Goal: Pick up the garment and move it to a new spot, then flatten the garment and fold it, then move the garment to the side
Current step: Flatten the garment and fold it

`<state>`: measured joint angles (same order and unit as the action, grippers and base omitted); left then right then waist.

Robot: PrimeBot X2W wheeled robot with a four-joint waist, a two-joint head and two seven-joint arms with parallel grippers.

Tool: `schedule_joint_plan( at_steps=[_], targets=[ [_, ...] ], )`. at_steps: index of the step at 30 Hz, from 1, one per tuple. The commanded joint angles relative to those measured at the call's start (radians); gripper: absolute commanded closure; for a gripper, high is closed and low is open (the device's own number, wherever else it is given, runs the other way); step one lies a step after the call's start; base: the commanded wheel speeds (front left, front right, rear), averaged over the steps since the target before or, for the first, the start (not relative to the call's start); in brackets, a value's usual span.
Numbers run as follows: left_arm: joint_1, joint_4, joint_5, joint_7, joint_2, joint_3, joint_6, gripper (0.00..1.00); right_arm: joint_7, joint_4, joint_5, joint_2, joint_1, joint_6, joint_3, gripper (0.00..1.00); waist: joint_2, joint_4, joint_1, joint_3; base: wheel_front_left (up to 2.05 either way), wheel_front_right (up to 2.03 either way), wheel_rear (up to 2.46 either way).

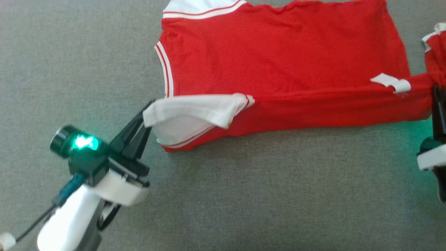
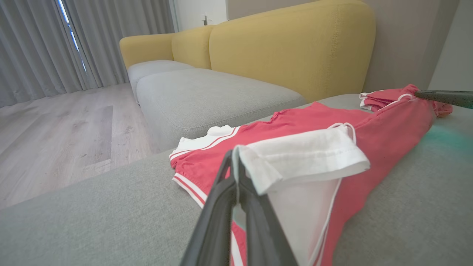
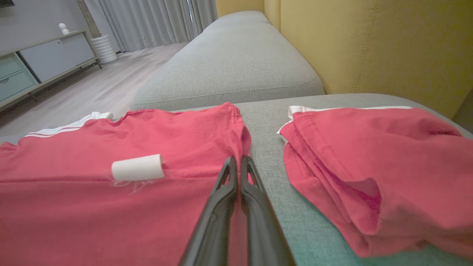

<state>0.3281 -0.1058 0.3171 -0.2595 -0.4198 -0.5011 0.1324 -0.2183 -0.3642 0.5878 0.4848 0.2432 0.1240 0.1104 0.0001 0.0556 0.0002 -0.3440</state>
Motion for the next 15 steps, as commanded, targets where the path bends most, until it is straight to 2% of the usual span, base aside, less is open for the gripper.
schedule_joint_plan(
  at_steps=[1, 8, 12, 13, 14, 15],
  targets=[
    [0.064, 0.007, -0.005, -0.002, -0.021, 0.032, -0.002, 1.00, -0.002, 0.003, -0.011, 0.027, 0.021, 0.007, 0.017, 1.00, -0.0001, 0.003, -0.0002, -0.023, 0.00, 0.00, 0.00],
    [0.182, -0.056, -0.028, -0.002, -0.019, 0.042, -0.002, 1.00, -0.018, -0.067, -0.016, 0.032, 0.113, 0.007, 0.044, 1.00, -0.0001, 0.006, -0.0002, -0.080, 0.00, 0.00, 0.00],
    [0.223, -0.142, 0.007, -0.002, -0.018, 0.005, -0.002, 1.00, -0.024, -0.095, -0.017, 0.033, 0.166, 0.007, 0.080, 1.00, -0.0001, 0.003, -0.0002, -0.104, 0.00, 0.00, 0.00],
    [0.235, -0.173, 0.019, -0.002, -0.019, -0.012, -0.002, 0.82, -0.025, -0.104, -0.018, 0.032, 0.178, 0.007, 0.091, 1.00, -0.0001, 0.003, -0.0002, -0.107, 0.00, 0.00, 0.00],
    [0.248, -0.199, 0.033, -0.002, -0.020, -0.032, -0.002, 0.59, -0.026, -0.112, -0.019, 0.031, 0.189, 0.007, 0.101, 1.00, -0.0001, 0.003, -0.0002, -0.108, 0.00, 0.00, 0.00],
    [0.261, -0.222, 0.053, -0.002, -0.018, -0.049, -0.002, 0.15, -0.027, -0.121, -0.019, 0.030, 0.198, 0.007, 0.109, 0.73, -0.0001, 0.003, -0.0002, -0.109, 0.00, 0.00, 0.00]
  ],
)
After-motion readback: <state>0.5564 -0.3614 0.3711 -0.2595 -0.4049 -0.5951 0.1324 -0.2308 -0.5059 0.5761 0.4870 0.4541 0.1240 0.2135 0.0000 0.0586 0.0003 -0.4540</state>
